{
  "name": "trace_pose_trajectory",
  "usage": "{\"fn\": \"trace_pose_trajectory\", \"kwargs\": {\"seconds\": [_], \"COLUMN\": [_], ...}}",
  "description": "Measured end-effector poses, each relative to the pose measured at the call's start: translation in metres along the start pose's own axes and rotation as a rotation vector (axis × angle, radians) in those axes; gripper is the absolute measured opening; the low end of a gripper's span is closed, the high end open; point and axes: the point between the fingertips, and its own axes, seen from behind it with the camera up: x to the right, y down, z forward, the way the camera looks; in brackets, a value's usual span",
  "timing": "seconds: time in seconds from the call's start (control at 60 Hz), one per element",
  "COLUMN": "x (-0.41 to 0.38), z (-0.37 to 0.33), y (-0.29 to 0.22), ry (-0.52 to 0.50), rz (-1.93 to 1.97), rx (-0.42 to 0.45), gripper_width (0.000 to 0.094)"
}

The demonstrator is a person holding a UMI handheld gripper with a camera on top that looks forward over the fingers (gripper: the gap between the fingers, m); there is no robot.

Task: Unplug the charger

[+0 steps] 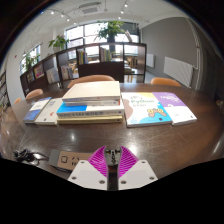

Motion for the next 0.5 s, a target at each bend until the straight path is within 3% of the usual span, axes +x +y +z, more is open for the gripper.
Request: {"fn": "trace_pose_trajectory", "kwargs": {"seconds": [0.033,0.05,0.117,0.167,0.183,0.217,0.333,0.433,0.5], "x": [-0.001,-0.001,0.011,0.026,0.033,0.056,0.119,0.152,0.168], "z": [-0.011,-0.020,-0.096,-0.151,-0.151,-0.180,-0.149,-0.098,-0.073], "y": [-0.013,-0.034,-0.152,-0.225,-0.220,-0.260,-0.210,-0.139,-0.113], "ry": [-0.001,0.000,0.010,-0.011,-0.003,0.026,0.073,0.064,0.048], "rz": [-0.022,-0.040,-0.029,-0.018,-0.023,-0.036,-0.069,-0.071,-0.068], "rx": [-0.013,0.029,0.336,0.474,0.494,0.542,0.460,0.292,0.224], "gripper_width": [0.0097,0.0098,0.0097,0.0097,0.0095,0.0104,0.0124,0.0148,0.0154]}}
